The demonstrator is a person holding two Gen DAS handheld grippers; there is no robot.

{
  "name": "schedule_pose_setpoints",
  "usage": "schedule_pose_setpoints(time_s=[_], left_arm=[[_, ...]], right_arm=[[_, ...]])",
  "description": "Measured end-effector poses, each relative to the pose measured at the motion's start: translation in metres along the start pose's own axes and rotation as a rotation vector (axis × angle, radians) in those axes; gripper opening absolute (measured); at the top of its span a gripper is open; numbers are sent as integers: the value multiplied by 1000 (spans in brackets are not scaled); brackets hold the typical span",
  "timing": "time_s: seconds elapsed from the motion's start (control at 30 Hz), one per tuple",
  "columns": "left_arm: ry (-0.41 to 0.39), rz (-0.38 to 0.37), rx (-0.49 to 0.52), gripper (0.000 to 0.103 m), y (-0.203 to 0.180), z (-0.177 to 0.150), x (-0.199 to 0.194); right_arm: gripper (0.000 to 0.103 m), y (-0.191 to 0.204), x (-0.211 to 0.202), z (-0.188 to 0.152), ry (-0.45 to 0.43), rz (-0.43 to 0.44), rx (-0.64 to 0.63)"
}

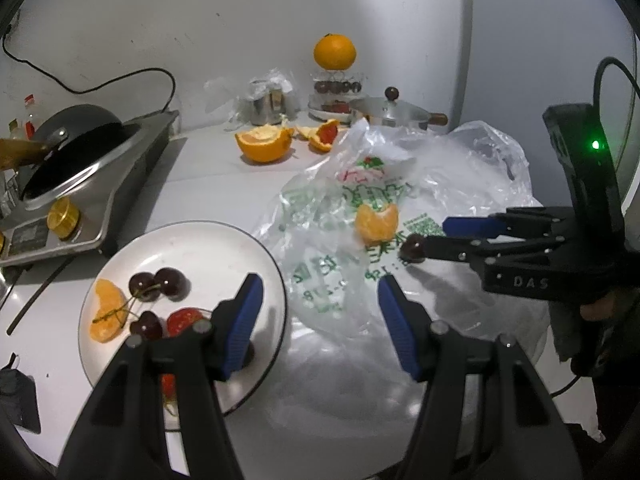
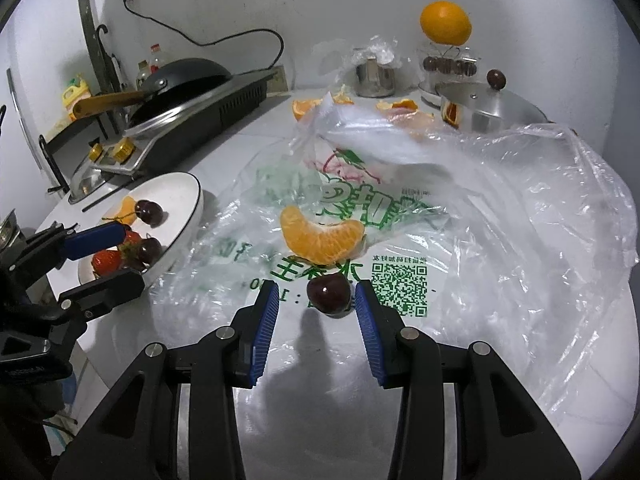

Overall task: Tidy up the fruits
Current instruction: 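Grasp a cherry with the right tool while the left tool grasps an orange segment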

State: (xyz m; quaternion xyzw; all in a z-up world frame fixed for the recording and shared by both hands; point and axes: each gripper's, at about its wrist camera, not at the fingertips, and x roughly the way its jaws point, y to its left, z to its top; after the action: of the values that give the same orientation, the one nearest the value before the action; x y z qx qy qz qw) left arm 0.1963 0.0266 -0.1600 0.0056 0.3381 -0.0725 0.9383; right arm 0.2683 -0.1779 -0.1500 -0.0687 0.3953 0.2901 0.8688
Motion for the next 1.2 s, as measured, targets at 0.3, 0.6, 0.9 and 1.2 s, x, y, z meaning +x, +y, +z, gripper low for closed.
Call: schedule_pose_setpoints(time_s=[0.3,0.6,0.9,1.2], left_arm=[[26,-16,-6,61,-1,1,17],[30,-17,-16,61,4,0,21],[23,-16,-5,61,1,1,16],[16,-14,22,61,-15,7,13]], right_arm=[[42,-4,22,3,45,-13,-11],[37,0,39,3,85,-28,-32],[30,4,35,0,71,-27,-66],[30,0,10,-2,20,-6,-70]])
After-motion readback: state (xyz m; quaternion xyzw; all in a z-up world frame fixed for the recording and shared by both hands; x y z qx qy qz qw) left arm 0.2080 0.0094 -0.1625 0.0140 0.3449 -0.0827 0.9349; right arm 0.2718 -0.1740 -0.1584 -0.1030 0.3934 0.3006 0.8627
